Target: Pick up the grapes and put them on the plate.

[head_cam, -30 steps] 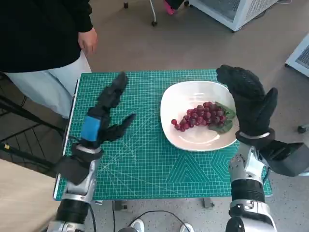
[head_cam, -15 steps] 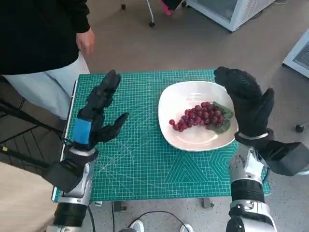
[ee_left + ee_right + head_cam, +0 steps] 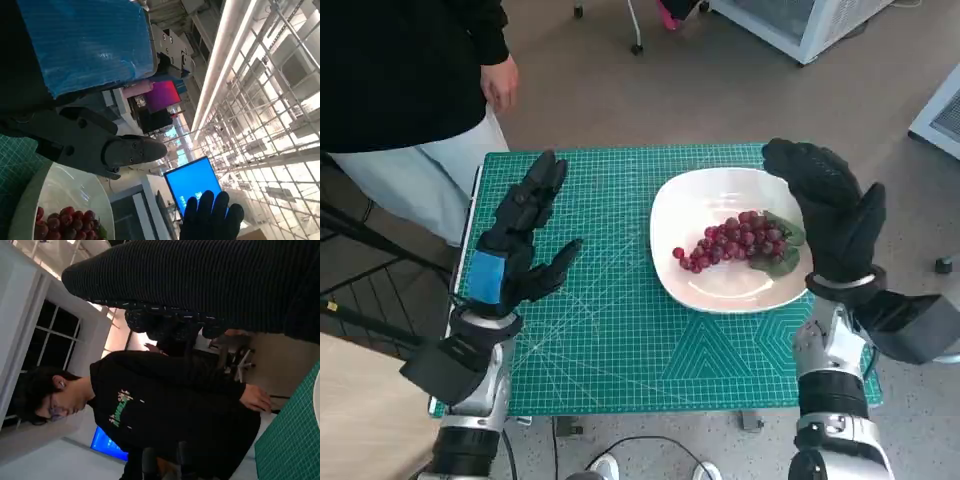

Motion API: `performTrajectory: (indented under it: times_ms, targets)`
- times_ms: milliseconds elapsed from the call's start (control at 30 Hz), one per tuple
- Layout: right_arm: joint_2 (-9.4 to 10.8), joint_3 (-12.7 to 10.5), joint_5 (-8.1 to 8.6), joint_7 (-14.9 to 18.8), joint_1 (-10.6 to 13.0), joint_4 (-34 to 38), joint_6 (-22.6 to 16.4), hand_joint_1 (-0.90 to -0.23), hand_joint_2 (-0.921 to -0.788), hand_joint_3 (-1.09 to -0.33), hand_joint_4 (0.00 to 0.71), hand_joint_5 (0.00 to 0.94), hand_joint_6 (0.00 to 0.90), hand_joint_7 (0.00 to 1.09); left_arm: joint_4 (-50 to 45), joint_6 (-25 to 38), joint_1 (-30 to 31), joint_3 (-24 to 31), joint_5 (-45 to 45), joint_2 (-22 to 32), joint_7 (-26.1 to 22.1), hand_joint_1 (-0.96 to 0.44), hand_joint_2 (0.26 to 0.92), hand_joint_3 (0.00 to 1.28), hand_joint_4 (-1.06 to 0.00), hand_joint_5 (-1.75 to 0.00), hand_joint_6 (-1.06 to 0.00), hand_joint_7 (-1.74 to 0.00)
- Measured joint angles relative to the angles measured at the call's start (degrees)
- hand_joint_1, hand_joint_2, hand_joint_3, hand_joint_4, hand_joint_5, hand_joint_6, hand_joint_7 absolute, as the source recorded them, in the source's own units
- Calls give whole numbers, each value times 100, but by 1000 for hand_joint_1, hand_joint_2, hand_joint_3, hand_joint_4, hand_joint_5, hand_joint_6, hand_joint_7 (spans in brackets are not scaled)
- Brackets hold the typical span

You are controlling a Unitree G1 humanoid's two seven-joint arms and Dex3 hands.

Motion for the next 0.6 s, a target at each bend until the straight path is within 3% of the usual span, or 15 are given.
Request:
performTrajectory:
  times_ms: [600]
  targets:
    - [-73,-6,8,78,-33,73,-20,-591,-921,-572,341,0,439,7,-180,71,200,53,-165,-33,-131,-234,921,373,-357,-12,-350,-71]
